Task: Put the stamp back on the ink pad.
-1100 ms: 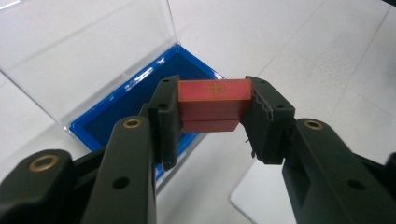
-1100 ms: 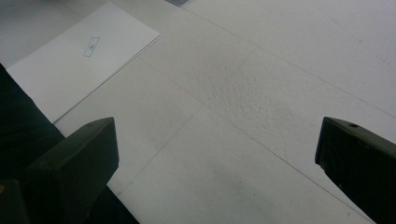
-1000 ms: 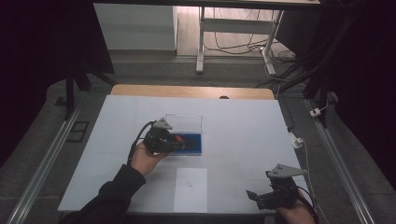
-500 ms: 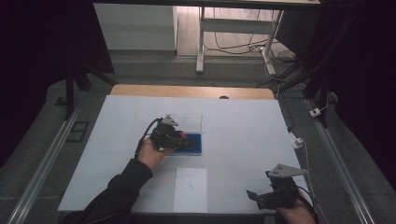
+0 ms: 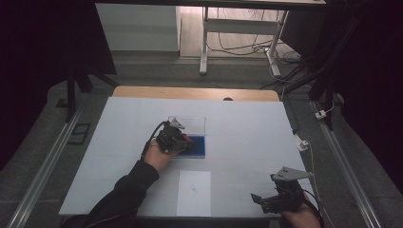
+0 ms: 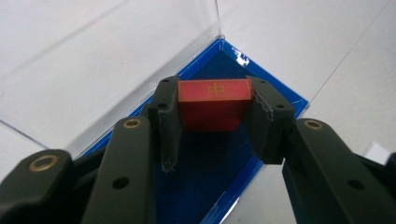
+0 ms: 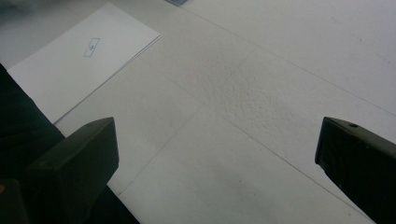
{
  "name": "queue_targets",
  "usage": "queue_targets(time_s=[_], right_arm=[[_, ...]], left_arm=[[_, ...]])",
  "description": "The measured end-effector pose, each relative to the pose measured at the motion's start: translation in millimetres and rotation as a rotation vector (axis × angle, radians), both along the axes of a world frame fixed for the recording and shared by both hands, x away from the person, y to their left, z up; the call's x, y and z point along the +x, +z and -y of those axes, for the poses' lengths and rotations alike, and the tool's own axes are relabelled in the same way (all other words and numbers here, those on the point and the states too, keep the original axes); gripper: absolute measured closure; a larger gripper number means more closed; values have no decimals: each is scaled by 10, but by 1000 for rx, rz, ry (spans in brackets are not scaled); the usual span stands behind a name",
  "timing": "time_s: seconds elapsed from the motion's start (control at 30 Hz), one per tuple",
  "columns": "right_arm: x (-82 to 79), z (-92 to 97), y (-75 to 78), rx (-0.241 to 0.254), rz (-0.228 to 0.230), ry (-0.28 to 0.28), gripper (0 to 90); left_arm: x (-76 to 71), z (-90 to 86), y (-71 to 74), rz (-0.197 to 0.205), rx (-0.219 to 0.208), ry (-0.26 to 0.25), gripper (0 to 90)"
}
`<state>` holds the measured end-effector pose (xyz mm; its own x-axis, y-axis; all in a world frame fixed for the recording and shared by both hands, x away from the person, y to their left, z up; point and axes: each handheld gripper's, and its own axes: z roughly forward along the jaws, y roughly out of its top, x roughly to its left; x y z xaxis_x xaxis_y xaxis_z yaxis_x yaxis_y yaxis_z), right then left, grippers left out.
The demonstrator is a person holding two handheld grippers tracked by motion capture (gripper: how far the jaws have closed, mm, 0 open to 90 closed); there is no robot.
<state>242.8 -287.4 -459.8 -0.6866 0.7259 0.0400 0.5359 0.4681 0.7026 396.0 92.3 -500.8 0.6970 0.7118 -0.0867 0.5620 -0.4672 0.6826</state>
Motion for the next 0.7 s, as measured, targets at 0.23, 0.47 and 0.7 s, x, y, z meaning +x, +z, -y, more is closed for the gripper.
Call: queue_targets(time_s=[0.23, 0.47, 0.7], right_arm=[[0, 0, 0, 0, 0, 0, 0], [-1, 0, 0, -1, 2, 1, 0], [-2, 0, -1, 0, 5, 3, 0]], left_arm=[[-5, 25, -23, 0, 31, 3, 579], [0, 27, -18, -13, 22, 12, 570], [3, 27, 51, -33, -38, 22, 391]])
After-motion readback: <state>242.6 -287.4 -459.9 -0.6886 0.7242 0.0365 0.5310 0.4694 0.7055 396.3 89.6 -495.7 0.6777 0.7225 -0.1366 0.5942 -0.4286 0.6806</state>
